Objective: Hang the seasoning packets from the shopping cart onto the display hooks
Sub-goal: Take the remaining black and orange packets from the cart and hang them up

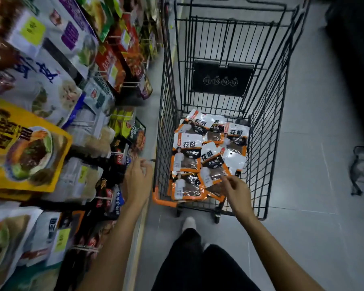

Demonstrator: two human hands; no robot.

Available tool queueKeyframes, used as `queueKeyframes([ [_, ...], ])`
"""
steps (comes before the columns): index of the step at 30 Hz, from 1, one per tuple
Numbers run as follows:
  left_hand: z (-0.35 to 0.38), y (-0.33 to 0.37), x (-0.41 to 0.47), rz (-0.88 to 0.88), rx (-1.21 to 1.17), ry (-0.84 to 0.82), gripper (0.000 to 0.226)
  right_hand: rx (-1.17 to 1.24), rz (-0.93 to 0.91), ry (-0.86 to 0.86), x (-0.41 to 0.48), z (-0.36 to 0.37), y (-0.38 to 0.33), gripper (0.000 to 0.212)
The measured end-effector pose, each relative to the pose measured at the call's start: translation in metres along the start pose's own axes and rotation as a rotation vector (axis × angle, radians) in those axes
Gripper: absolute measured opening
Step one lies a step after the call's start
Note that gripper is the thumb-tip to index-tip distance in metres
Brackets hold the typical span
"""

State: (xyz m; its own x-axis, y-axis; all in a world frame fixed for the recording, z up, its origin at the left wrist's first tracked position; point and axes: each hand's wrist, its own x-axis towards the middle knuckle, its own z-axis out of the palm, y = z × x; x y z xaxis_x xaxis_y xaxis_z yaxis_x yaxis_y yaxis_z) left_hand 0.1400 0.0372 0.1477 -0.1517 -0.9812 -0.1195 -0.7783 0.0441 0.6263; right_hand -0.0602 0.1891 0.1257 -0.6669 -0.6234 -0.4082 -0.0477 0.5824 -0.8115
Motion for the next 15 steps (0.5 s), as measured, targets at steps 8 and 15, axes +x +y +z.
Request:
queueKeyframes([
  [8, 0.067, -0.003, 0.087, -0.073, -0.017, -0.092, 0.054, -0.085, 0.123, -0.089, 0.138, 0.079, 0.031, 0.03],
  [15, 0.105, -0.015, 0.11, 0.042, 0.002, -0.032, 0.044, -0.128, 0.264, -0.21, 0.215, 0.143, 0.081, 0.049],
])
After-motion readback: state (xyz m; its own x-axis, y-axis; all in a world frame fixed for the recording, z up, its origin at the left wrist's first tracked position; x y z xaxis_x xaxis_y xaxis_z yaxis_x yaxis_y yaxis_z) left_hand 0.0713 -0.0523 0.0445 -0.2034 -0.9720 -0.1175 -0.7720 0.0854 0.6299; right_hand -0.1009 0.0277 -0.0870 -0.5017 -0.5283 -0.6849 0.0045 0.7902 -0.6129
